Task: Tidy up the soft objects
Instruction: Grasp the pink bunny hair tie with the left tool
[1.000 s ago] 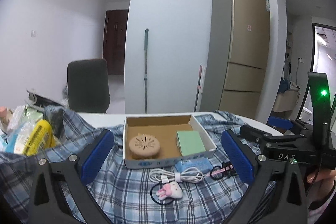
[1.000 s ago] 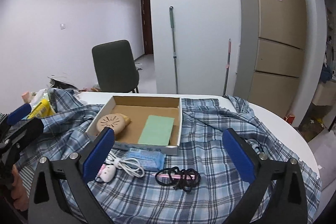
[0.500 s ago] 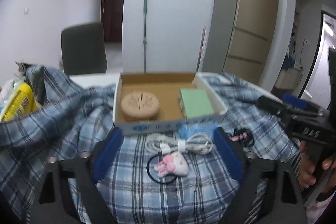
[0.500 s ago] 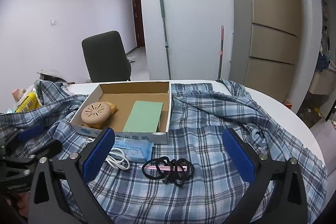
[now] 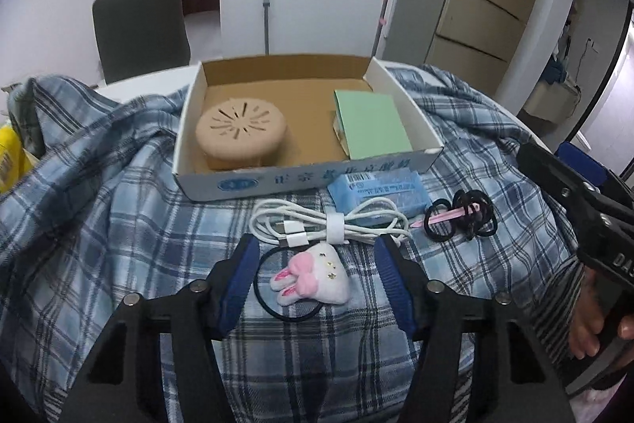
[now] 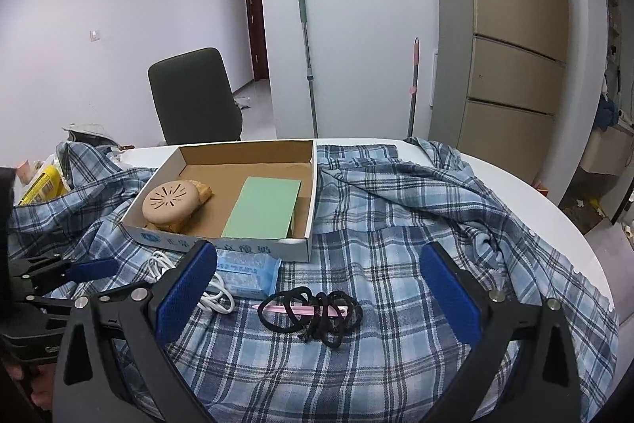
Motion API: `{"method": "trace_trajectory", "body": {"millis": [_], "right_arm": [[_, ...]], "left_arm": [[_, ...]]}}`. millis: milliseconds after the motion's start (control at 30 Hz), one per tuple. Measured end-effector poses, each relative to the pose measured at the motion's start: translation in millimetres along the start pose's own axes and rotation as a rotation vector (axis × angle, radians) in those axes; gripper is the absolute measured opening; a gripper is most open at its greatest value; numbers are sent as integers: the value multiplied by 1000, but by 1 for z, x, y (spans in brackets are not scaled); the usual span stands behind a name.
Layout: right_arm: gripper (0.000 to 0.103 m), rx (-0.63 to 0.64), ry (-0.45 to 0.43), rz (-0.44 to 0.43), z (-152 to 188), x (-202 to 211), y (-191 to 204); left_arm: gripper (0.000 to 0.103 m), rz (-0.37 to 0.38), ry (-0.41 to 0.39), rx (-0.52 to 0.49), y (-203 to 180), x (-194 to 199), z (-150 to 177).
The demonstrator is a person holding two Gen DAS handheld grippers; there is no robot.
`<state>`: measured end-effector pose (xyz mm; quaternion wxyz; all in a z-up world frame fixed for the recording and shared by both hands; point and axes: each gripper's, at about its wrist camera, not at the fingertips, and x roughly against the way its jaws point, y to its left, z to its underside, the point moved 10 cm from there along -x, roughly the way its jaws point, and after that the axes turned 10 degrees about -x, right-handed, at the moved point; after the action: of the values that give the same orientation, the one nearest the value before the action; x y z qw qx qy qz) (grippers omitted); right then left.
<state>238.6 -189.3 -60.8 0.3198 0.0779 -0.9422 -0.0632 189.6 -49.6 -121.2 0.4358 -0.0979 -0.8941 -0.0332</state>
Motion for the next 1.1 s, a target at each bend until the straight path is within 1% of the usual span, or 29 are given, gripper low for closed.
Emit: {"method": "trace_trajectory", "body": {"millis": [100, 167, 233, 300, 433, 533, 700, 733, 767, 833, 933, 1067, 1100], "right_arm": [[102, 1, 11, 2, 2, -3, 0], [102, 1, 21, -2, 5, -5, 0], [102, 3, 27, -6, 6, -6, 1], [102, 7, 32, -5, 7, -8, 2], [102, 13, 47, -7, 10, -12, 2], [102, 15, 51, -6, 11, -12, 2], [102, 6, 53, 0, 10, -14, -1], [102, 5, 54, 1, 10, -15, -2], [102, 4, 54, 1, 10, -15, -2], [102, 5, 51, 2, 10, -14, -3], [102, 8, 45, 7, 9, -14, -4], [102, -6, 30, 7, 5, -11, -7], [102, -11, 27, 6, 4, -10, -8]], "left_arm": [[49, 14, 33, 36, 4, -12, 6], [48, 16, 35, 34, 5, -17, 9], [47, -13, 38, 5, 5, -21, 13], [44, 3, 47, -1, 3, -24, 15], [44, 10, 54, -18, 1, -28, 17], [44, 24, 86, -30, -2, -34, 21], [43, 20, 88, -39, -3, -36, 22], [34, 22, 85, -39, -4, -35, 22], [30, 26, 81, -43, -5, -34, 22], [26, 16, 59, -56, -6, -31, 20], [24, 16, -29, -87, -10, -14, 11], [24, 3, -202, -120, -13, 18, -7], [24, 3, -232, -120, -13, 24, -10]]}}
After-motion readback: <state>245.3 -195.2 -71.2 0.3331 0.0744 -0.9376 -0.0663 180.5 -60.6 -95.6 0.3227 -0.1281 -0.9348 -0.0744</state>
